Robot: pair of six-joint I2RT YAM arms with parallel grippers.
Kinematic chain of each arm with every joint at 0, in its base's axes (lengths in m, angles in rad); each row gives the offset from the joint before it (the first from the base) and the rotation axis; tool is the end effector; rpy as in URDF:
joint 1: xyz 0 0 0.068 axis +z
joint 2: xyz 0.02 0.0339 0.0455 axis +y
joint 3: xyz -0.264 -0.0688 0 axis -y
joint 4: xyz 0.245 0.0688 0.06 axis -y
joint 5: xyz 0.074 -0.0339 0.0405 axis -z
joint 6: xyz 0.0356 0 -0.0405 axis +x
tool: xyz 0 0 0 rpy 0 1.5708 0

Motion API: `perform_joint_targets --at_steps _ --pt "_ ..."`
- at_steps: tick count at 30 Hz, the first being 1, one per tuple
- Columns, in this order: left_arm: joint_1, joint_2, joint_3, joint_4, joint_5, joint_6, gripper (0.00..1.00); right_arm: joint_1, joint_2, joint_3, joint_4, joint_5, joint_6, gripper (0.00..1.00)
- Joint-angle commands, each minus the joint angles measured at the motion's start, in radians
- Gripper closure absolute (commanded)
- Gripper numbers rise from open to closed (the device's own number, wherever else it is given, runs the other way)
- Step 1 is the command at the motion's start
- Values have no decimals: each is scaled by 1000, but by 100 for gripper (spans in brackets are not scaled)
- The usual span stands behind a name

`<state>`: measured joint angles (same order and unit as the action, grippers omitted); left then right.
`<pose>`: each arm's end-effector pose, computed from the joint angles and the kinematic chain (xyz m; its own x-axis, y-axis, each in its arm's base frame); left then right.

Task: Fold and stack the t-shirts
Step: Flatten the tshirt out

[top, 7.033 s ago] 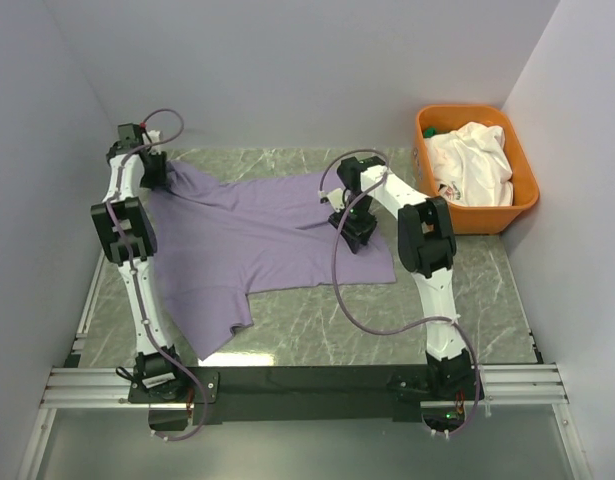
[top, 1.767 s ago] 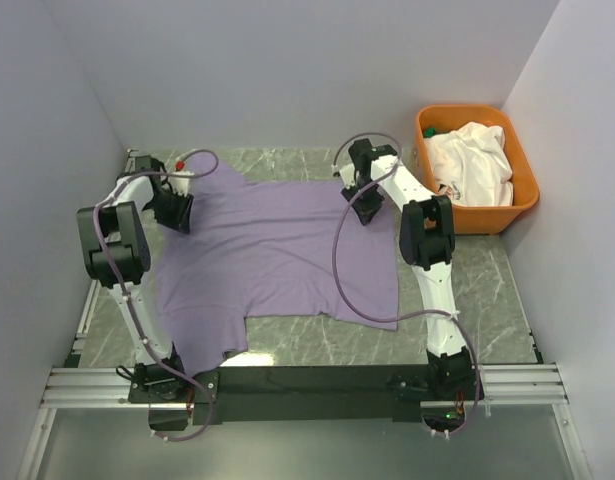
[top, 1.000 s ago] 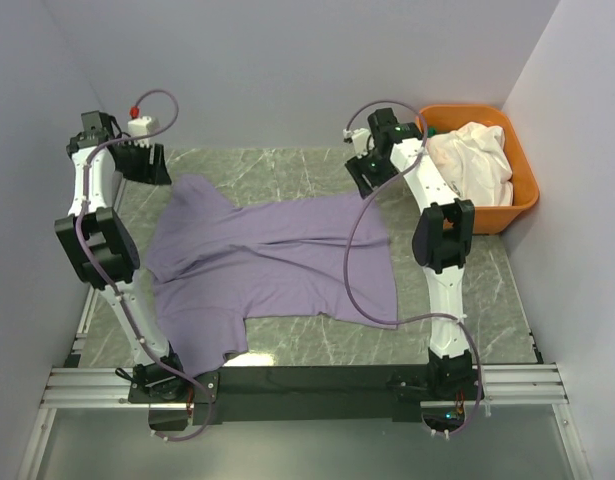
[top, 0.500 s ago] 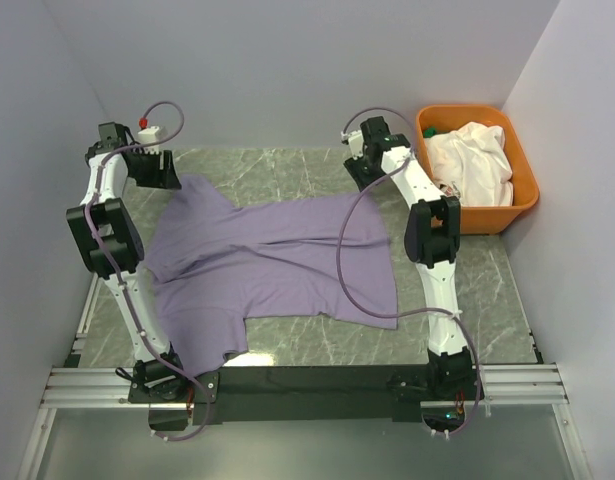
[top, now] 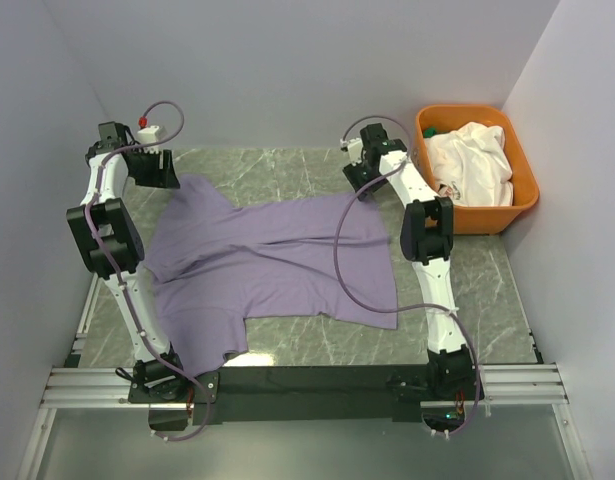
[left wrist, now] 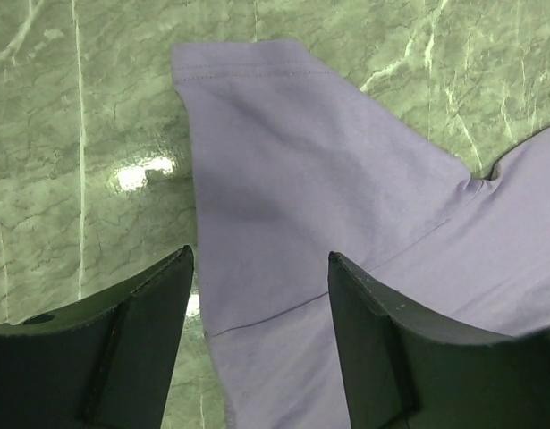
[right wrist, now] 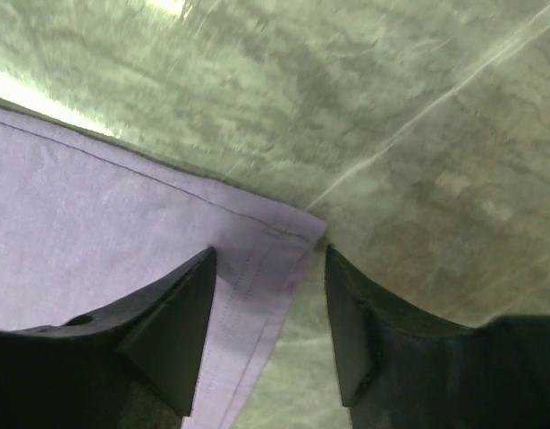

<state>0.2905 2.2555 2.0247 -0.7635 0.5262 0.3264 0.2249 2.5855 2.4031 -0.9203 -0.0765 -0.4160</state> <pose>0.4806 0.1250 0.2325 -0.7562 0.0633 -0.6513 0.2714 0.9360 -0.2241 0.5311 0.1243 0.1697 -0.6923 -0.5717 -0.4403 -0.5857 0.8016 -0.1199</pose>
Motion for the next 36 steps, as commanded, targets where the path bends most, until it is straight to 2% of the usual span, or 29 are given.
perform_joint_targets --at_steps 1,5,10,14,16,20,21,25,26,30,36 --pt "-1 -14 29 30 -8 -7 33 -38 51 48 -29 -63 32 43" --pt "-1 22 74 39 -26 -24 32 -59 56 53 -31 -127 39 46" --pt "-2 87 164 24 -14 -58 33 -68 61 60 -34 -154 40 59" --pt "-2 92 180 49 -14 -64 32 -75 61 64 -37 -158 31 65" --pt "-2 92 178 50 -18 -61 32 -73 59 67 -43 -161 16 76" --pt "-4 90 174 49 -22 -59 32 -68 41 34 -26 -157 -6 81" --pt "-4 88 172 50 -22 -56 32 -64 41 40 -28 -152 -15 88" --pt "-4 73 149 61 -22 -50 32 -41 30 44 -42 -95 -64 100" --pt "-4 72 147 64 -23 -49 32 -35 12 18 -20 -39 -64 100" --pt "-5 82 157 118 -23 -91 32 -36 -109 -117 32 -32 -109 100" --pt "-13 188 256 234 -23 -194 34 -33 -131 -59 -43 -46 -109 100"
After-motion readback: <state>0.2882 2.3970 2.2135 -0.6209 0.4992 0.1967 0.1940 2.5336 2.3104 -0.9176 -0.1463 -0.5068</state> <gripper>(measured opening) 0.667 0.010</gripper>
